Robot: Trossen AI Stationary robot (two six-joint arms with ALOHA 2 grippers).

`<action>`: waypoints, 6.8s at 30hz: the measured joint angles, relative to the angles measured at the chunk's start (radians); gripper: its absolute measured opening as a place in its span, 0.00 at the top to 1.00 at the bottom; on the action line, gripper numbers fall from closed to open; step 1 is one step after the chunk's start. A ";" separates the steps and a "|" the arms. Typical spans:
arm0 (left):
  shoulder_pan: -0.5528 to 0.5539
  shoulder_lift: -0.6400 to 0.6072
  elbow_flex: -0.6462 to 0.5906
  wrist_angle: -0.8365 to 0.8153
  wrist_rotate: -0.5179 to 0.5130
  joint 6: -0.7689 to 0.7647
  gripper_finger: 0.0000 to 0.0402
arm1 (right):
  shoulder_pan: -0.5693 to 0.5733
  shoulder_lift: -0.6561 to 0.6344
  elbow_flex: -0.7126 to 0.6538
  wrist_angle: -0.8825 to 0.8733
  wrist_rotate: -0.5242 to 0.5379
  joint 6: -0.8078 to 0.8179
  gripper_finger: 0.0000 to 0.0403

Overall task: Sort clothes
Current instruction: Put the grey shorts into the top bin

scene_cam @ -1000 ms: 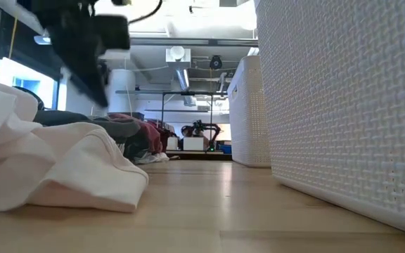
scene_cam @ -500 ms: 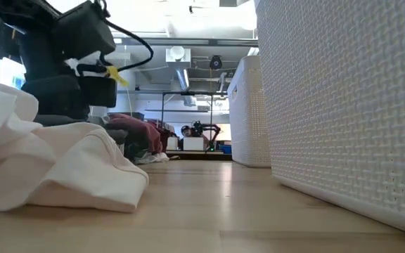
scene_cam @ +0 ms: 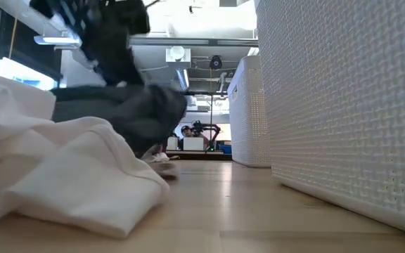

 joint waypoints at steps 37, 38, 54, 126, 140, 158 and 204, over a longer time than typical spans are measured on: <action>0.100 -0.030 0.472 -0.030 -0.095 0.359 1.00 | -0.010 0.068 0.001 -0.080 0.004 -0.032 0.67; 0.100 -0.030 0.472 -0.032 -0.095 0.366 1.00 | -0.016 0.078 0.001 -0.064 -0.006 -0.035 0.67; 0.083 -0.030 0.472 -0.028 -0.067 0.370 1.00 | -0.080 0.227 0.001 0.279 -0.211 -0.014 0.62; 0.114 -0.001 0.242 -0.072 -0.050 0.337 0.64 | -0.348 -0.158 0.052 -0.483 -0.333 -0.049 0.86; 0.126 0.407 0.170 0.027 -0.001 0.428 0.71 | -0.169 -0.098 -0.078 -0.022 -0.452 -0.060 0.50; 0.114 0.043 0.291 -0.074 -0.012 0.318 1.00 | -0.026 0.140 -0.079 -0.130 -0.127 -0.365 0.56; 0.127 -0.224 0.291 0.326 -0.087 0.316 0.77 | -0.506 0.164 0.760 -1.052 0.349 -0.362 1.00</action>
